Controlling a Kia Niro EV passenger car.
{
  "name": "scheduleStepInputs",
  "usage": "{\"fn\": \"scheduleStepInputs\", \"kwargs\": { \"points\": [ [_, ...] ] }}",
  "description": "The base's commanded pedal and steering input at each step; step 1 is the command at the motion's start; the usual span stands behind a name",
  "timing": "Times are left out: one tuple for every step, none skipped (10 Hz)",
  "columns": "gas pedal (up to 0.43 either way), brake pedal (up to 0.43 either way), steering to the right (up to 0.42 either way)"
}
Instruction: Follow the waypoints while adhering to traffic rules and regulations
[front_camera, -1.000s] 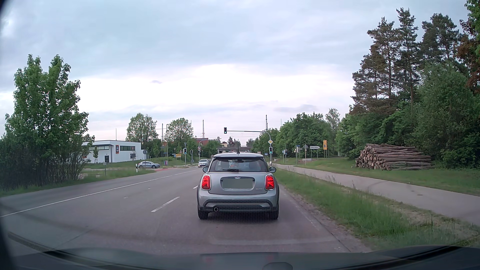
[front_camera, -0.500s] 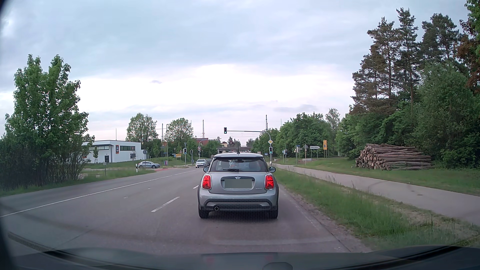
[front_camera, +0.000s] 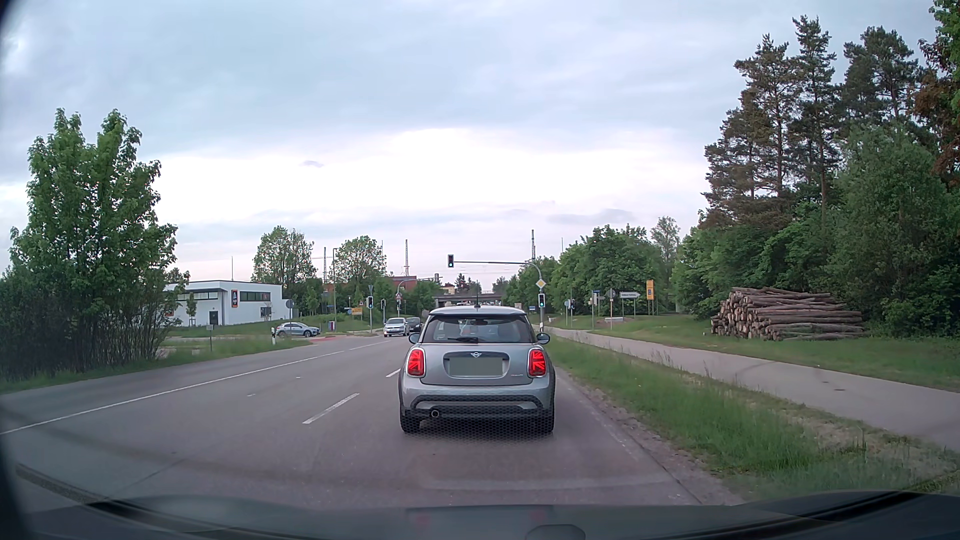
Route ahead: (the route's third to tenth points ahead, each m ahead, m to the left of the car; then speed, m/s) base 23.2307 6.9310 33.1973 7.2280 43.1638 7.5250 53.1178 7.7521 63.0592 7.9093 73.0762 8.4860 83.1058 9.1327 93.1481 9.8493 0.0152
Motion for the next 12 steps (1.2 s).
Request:
{"fn": "scheduleStepInputs", "kwargs": {
  "points": [
    [0.000, 0.000, -0.020],
    [0.000, 0.000, -0.020],
    [0.000, 0.000, -0.020],
    [0.000, 0.000, -0.020],
    [0.000, 0.000, -0.020],
    [0.000, 0.000, -0.020],
    [0.000, 0.000, -0.020],
    [0.000, 0.000, -0.021],
    [0.000, 0.000, -0.024],
    [0.000, 0.000, -0.025],
    [0.000, 0.000, -0.025],
    [0.000, 0.000, -0.025]
  ]
}}
